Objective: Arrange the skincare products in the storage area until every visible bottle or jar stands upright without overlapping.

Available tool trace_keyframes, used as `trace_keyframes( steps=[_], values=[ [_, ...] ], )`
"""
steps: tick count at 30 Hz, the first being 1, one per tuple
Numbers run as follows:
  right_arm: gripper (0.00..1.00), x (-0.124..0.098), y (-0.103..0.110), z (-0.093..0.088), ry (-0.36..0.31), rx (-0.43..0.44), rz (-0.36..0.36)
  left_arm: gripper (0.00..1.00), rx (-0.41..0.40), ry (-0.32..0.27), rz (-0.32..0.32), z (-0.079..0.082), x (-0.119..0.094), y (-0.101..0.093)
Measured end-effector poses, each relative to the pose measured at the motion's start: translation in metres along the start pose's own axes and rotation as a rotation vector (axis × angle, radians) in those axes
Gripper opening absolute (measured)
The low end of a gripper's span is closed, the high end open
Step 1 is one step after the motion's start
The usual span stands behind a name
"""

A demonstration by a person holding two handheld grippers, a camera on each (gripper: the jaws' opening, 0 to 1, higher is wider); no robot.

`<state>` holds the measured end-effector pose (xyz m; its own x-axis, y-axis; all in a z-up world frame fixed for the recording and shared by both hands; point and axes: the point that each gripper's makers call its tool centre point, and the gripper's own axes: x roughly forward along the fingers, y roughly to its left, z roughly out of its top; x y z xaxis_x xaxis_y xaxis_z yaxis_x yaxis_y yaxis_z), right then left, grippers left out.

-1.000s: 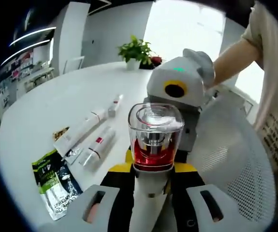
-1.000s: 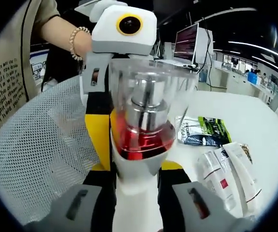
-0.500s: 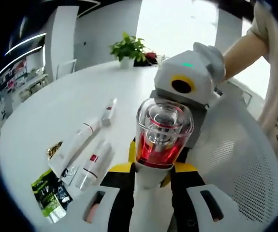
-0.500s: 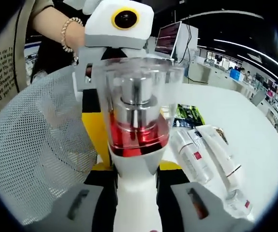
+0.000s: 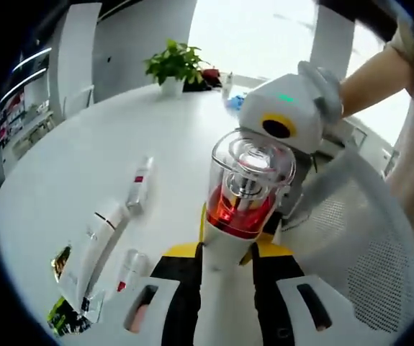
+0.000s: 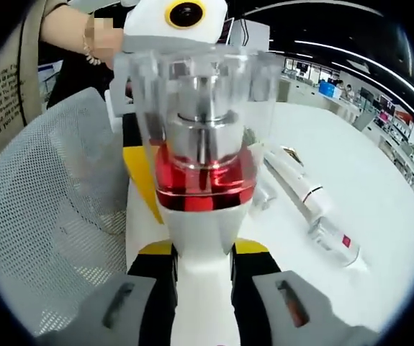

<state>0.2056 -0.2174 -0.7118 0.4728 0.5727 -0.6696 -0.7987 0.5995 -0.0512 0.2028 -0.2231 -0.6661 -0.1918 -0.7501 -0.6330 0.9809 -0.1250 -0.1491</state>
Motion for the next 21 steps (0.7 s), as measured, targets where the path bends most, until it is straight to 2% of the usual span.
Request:
trace_keyframes(
  steps=[8,21],
  values=[
    [0.27,-0.021,-0.034,-0.023,0.022,0.019,-0.027,0.23,0.037,-0.003,-0.017,0.030,0.026,0.014],
    [0.27,-0.053,-0.087,-0.056,0.037,0.001,-0.009,0.23,0.054,-0.035,-0.023,0.073,0.076,0.039]
  ],
)
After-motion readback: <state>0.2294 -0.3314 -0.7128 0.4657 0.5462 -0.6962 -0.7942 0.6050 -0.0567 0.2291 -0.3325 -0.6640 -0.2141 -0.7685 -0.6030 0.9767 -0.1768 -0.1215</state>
